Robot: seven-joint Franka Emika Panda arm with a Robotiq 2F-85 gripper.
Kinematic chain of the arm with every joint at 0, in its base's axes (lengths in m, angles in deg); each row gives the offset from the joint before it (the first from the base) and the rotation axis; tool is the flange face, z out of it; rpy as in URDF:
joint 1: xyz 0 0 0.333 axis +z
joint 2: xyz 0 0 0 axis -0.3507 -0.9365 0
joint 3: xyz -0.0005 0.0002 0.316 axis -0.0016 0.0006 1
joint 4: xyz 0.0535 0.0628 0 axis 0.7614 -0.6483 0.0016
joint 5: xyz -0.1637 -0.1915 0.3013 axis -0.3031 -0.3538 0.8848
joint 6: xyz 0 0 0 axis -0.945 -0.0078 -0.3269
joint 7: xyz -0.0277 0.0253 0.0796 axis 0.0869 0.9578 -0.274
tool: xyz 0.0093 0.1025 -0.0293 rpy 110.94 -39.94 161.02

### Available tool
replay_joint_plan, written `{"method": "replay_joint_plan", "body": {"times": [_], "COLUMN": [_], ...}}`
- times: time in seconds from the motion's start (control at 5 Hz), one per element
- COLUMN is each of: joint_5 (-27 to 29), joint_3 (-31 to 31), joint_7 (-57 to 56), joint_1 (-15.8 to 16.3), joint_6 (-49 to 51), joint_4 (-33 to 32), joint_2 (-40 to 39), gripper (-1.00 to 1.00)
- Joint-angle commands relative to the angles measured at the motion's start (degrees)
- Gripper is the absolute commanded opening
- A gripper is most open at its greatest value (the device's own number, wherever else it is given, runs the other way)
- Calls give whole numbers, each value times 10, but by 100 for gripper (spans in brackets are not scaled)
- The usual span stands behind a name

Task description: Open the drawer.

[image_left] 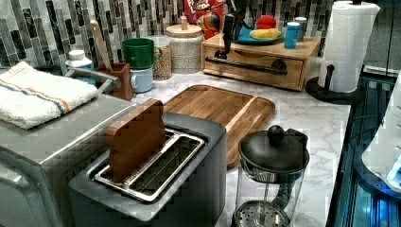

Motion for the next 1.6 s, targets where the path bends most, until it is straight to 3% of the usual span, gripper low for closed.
{"method": "replay_joint_plan", "body": {"times": [0.2, 0.8, 1.2, 1.4, 1.6], "joint_5": [-8, -110, -75, -32, -10], "joint_3": [-2, -19, -2, 38, 41], "joint_7": [61, 183, 161, 142, 142], "joint_1": [5, 22, 24, 15, 41], "joint_6": [-87, -153, -119, -27, 9], "joint_4": [-54, -43, -27, 5, 11], "joint_2": [-13, -61, -63, -62, -55], "gripper": [100, 100, 100, 100, 100]}}
